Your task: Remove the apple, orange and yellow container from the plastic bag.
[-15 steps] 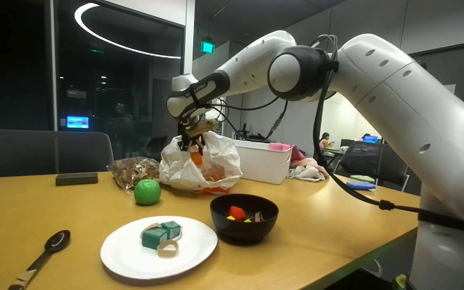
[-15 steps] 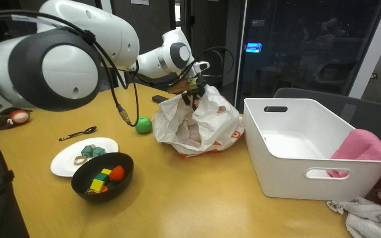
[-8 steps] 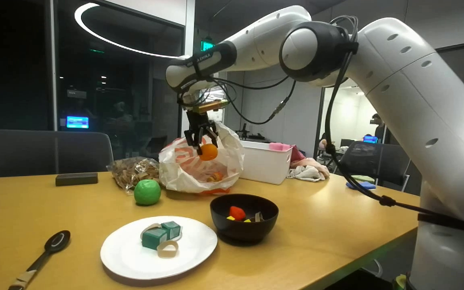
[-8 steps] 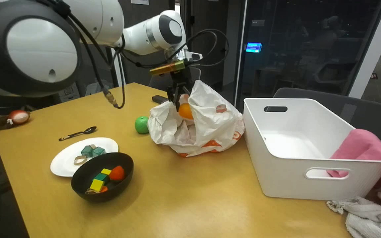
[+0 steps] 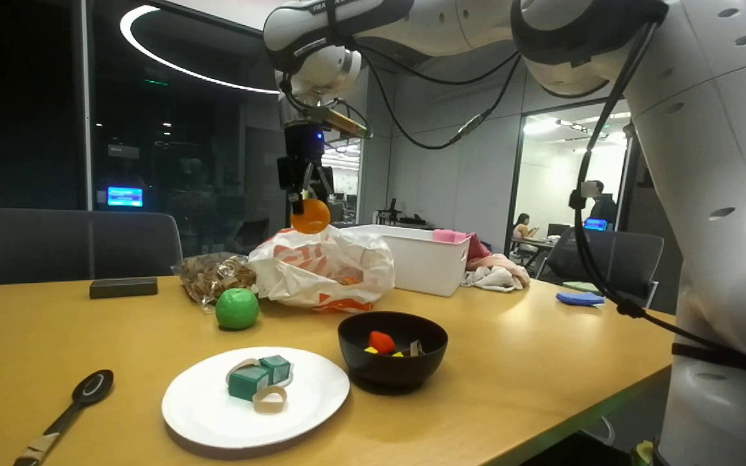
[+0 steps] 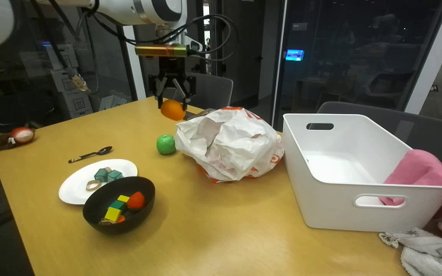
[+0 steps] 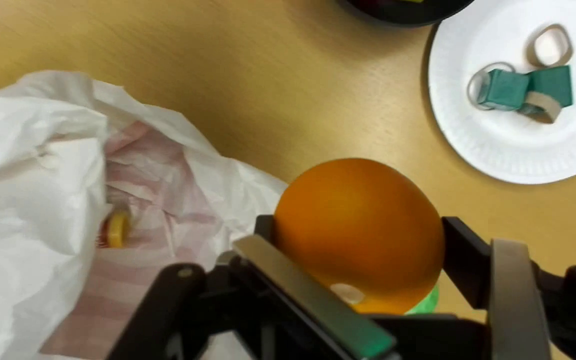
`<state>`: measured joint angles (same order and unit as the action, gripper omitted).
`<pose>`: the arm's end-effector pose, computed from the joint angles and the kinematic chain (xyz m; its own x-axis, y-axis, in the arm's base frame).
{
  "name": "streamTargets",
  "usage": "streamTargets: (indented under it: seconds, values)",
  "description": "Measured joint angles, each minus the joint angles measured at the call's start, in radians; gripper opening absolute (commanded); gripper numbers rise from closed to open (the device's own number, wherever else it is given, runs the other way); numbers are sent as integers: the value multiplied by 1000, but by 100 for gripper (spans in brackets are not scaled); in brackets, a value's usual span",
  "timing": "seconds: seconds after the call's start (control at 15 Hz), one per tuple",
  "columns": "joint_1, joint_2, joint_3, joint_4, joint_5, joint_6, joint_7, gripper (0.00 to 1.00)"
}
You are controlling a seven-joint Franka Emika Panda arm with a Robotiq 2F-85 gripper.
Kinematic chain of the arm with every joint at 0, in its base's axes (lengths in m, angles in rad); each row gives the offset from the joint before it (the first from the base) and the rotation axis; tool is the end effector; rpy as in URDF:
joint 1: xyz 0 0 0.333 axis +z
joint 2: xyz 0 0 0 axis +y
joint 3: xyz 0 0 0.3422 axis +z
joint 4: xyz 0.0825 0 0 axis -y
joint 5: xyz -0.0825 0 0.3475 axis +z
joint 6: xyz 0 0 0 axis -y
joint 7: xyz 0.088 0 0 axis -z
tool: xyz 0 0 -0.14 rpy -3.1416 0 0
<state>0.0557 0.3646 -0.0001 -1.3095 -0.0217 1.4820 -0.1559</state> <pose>0.6121 0.0309 0.5153 0.9593 0.2070 -0.1919 0.2093 -0.9778 -0.0083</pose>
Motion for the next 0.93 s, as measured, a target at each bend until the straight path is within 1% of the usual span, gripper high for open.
streamTargets:
  seconds: [0.13, 0.4, 0.67, 0.93]
  values:
    - [0, -27, 27, -79, 39, 41, -67, 57]
    - [5, -42, 96, -254, 53, 195, -210, 57]
    - [23, -42, 146, -396, 35, 364, -352, 57]
    - [22, -50, 157, -486, -24, 544, -478, 57]
